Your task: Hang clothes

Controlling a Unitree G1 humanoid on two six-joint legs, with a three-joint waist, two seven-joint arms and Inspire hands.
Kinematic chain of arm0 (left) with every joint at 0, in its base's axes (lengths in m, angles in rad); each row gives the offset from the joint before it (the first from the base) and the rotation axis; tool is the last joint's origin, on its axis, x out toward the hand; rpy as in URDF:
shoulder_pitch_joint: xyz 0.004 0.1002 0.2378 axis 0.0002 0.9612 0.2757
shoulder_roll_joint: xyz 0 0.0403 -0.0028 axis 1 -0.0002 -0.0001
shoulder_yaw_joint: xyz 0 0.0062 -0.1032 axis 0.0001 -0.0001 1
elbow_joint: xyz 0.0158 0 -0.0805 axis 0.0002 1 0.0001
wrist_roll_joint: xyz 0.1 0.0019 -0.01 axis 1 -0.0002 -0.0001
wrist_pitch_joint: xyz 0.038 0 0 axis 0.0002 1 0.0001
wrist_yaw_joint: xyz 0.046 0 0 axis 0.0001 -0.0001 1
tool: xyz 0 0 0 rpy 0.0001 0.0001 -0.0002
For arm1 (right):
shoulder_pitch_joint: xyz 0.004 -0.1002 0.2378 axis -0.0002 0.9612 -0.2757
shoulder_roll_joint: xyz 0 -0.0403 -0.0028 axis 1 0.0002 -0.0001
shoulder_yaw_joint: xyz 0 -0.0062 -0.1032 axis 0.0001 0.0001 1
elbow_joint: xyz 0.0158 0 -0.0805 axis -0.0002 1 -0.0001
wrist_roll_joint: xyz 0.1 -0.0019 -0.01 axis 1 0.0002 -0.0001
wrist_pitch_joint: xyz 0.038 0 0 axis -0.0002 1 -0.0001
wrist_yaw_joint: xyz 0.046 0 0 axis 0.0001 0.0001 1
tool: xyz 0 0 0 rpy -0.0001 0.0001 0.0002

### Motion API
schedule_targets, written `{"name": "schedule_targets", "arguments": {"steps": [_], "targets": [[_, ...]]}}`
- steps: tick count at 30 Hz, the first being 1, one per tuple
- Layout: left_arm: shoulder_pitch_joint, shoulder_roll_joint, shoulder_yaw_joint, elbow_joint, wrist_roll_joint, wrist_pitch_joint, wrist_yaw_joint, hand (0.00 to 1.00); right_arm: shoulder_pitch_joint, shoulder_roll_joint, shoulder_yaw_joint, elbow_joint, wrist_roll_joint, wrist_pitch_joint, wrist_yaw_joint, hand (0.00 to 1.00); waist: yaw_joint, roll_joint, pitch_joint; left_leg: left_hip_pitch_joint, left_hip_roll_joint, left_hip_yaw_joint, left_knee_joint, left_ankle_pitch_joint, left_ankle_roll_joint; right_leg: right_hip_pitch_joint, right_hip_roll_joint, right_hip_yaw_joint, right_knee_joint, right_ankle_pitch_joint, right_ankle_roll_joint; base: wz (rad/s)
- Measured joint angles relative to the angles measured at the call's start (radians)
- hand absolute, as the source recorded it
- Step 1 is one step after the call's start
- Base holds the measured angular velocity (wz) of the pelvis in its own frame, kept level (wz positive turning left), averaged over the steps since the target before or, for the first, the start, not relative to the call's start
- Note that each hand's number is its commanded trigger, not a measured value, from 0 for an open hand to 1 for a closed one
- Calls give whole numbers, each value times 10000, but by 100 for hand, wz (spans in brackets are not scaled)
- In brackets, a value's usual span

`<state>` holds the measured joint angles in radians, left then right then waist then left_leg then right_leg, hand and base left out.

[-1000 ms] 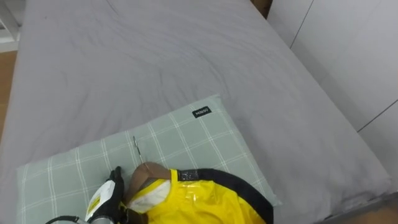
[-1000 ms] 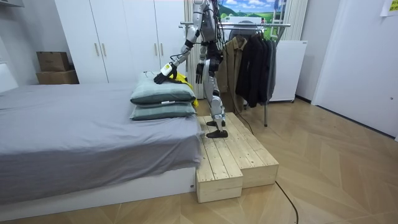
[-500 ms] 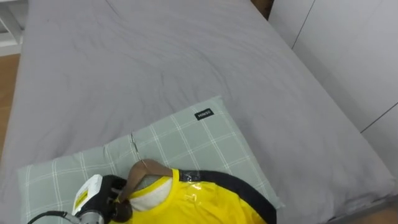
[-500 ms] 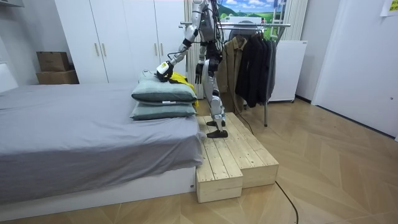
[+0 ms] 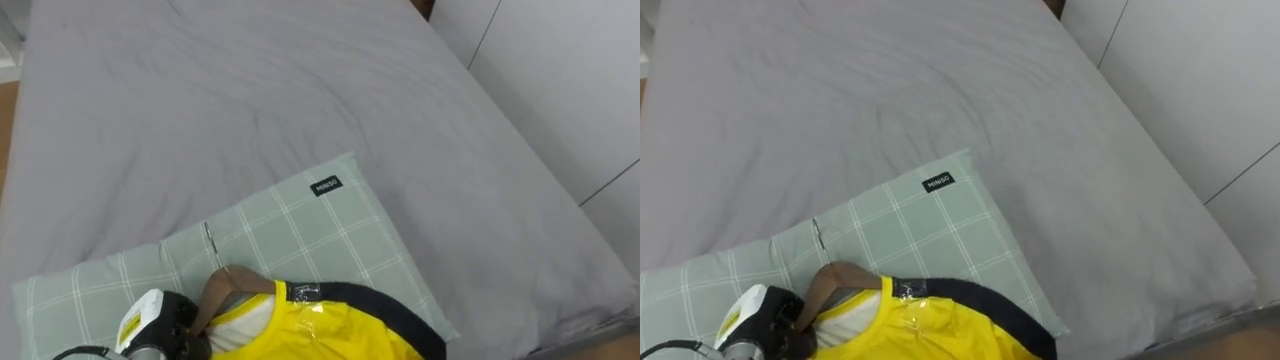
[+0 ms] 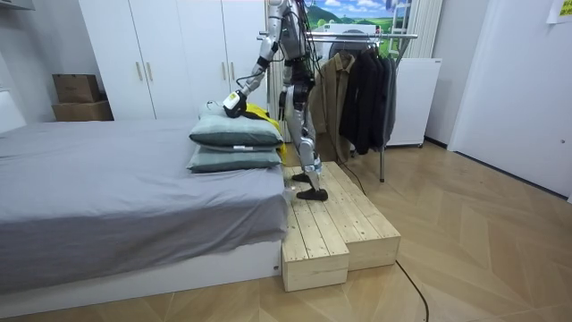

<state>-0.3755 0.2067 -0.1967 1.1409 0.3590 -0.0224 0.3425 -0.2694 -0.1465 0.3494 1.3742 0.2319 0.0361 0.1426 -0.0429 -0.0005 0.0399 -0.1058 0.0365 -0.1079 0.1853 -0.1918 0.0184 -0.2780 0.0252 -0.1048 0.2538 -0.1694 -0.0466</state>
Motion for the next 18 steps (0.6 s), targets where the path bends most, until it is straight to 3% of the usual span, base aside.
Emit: {"name": "schedule_targets", "arguments": {"steps": [1,2,4,5,7,11,18], "targets": [[31,66,213,53,27,20,-14,100,-143,6,-4,-31,-30,-13,0,0,-44,-141,67,-118,-194,64,93,-61,-100,-165,-79,-46,-982,1315,-211,0],[52,19,292,262,58,38,-20,100,-140,-55,-13,-18,-12,-55,-108,0,-202,39,48,-211,-120,395,16,-55,-371,-168,-130,-386,-829,1498,-242,21],[-29,-16,124,362,51,79,-47,100,-138,-56,-3,38,37,-40,-168,0,-349,10,60,-274,-86,1014,-478,233,-440,-42,-225,-183,-845,1468,-198,41],[-85,-42,57,370,54,85,-62,100,-158,-44,-1,32,49,-43,-188,0,-338,-4,63,-434,-10,1311,-741,441,-340,20,-200,-85,-837,1389,-73,28],[-158,-134,-31,362,59,77,-62,100,-221,-28,-17,37,73,-78,-181,0,-322,-53,33,-415,-24,1529,-655,441,-309,21,-188,-115,-843,1351,-21,20],[-204,-324,-44,361,34,64,-104,100,-269,3,-63,1,17,-139,-40,0,-248,-141,-18,-368,-298,1579,-587,405,-145,129,-281,-115,-878,1299,79,4],[-140,-377,-34,403,32,-23,-114,100,49,10,-57,-7,-28,-113,143,0,-90,-151,-63,-148,-390,1617,-492,381,-30,359,-379,-134,-840,1262,150,0]]}}
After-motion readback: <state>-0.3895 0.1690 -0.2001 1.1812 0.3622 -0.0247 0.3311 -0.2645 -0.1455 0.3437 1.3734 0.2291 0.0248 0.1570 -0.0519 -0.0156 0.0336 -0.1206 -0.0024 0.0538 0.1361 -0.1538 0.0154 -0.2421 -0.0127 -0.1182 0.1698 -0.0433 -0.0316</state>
